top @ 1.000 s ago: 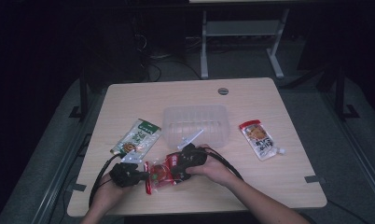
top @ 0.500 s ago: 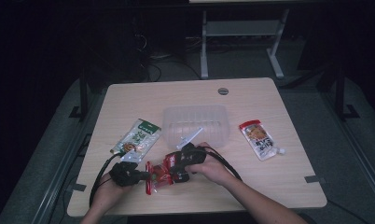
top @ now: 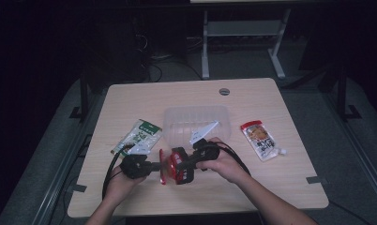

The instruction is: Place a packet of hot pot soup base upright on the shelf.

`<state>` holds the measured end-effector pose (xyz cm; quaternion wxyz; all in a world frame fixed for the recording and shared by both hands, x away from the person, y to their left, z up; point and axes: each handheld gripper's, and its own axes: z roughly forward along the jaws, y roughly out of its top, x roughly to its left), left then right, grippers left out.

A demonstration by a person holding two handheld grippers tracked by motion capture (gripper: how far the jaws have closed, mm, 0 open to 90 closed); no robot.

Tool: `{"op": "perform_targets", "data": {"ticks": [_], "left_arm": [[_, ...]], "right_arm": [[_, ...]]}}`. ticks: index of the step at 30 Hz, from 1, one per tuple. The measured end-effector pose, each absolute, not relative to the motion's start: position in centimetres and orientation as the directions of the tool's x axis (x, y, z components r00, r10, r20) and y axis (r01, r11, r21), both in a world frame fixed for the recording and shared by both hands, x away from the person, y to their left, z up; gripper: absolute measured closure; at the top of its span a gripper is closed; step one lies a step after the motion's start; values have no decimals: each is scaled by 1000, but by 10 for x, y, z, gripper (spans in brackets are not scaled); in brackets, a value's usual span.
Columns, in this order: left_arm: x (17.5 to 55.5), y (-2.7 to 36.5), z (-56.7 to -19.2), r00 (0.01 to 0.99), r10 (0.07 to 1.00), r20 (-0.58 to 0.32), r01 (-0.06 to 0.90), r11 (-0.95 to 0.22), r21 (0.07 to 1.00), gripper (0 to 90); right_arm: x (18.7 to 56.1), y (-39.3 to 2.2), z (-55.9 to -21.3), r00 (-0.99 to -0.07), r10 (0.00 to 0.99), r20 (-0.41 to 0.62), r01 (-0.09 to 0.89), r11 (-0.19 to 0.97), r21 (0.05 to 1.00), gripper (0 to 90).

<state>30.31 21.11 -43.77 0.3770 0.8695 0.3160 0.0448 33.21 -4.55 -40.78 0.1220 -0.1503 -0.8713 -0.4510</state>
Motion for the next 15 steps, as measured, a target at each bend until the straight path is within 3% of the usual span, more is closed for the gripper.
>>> {"op": "perform_targets", "data": {"ticks": [7,15], "left_arm": [[302,181,-434,843,513,-163,463,-538,705,899],[299,189,-423,853,497,-161,440,-516,735,898]], "right_arm": [[328,-57,-397,-934,135,330,349,535,770,900],[324,-73,-383,-930,155,332,364,506,782,900]]}}
